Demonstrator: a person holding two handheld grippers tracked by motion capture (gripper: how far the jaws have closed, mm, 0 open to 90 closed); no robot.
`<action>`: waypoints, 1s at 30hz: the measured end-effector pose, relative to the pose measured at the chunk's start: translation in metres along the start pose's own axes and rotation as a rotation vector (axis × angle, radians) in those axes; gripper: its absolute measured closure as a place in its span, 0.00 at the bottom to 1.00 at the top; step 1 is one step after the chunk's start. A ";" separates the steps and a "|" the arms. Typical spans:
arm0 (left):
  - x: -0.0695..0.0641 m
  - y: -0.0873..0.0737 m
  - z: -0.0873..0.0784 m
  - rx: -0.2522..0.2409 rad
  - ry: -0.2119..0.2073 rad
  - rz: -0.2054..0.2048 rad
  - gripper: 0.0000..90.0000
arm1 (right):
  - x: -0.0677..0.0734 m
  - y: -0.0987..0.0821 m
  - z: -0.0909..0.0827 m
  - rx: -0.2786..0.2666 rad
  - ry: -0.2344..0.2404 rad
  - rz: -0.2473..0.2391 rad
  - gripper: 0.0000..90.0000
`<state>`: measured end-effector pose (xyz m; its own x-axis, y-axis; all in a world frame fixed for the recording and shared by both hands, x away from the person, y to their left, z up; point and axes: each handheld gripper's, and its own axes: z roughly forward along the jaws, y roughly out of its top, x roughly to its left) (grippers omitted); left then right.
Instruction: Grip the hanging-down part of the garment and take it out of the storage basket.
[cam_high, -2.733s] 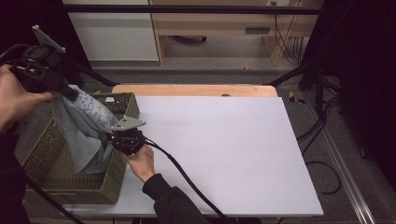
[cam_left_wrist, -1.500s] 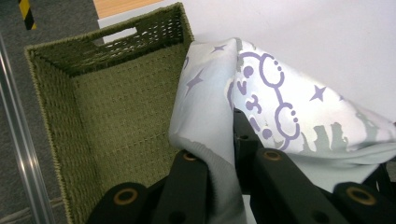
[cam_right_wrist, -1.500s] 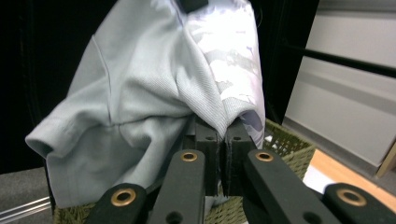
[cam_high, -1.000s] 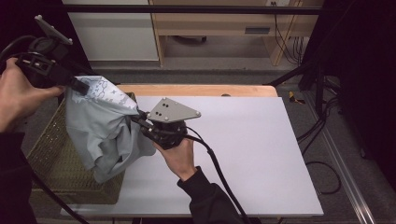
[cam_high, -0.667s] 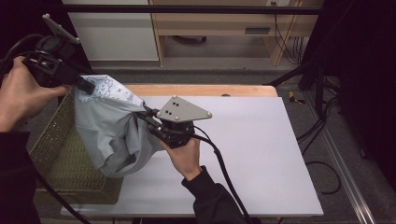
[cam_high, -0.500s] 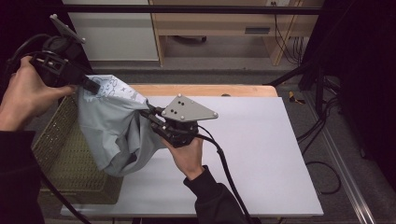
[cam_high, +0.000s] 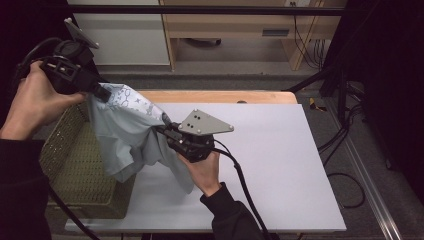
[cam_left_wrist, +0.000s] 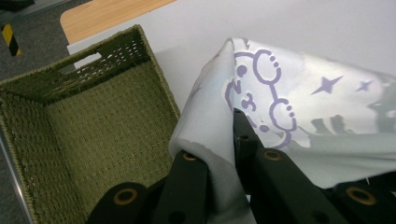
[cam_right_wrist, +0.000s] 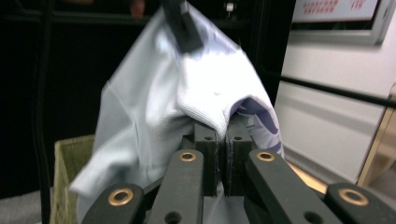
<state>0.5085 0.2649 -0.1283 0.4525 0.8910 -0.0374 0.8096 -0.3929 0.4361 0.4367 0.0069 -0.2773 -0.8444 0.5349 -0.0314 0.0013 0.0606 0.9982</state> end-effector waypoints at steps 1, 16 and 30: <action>0.001 0.000 0.001 0.001 0.001 -0.003 0.95 | 0.000 -0.006 0.002 0.011 0.001 0.007 0.97; 0.012 -0.007 0.011 0.008 -0.012 -0.017 0.95 | -0.005 -0.083 0.015 0.105 0.054 0.038 0.35; 0.013 -0.009 0.017 0.019 -0.024 -0.008 0.95 | -0.044 -0.099 -0.079 0.020 -0.189 0.099 0.08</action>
<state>0.5130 0.2759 -0.1478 0.4551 0.8882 -0.0626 0.8198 -0.3905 0.4189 0.4319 -0.0892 -0.3705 -0.7244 0.6872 0.0552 0.0911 0.0160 0.9957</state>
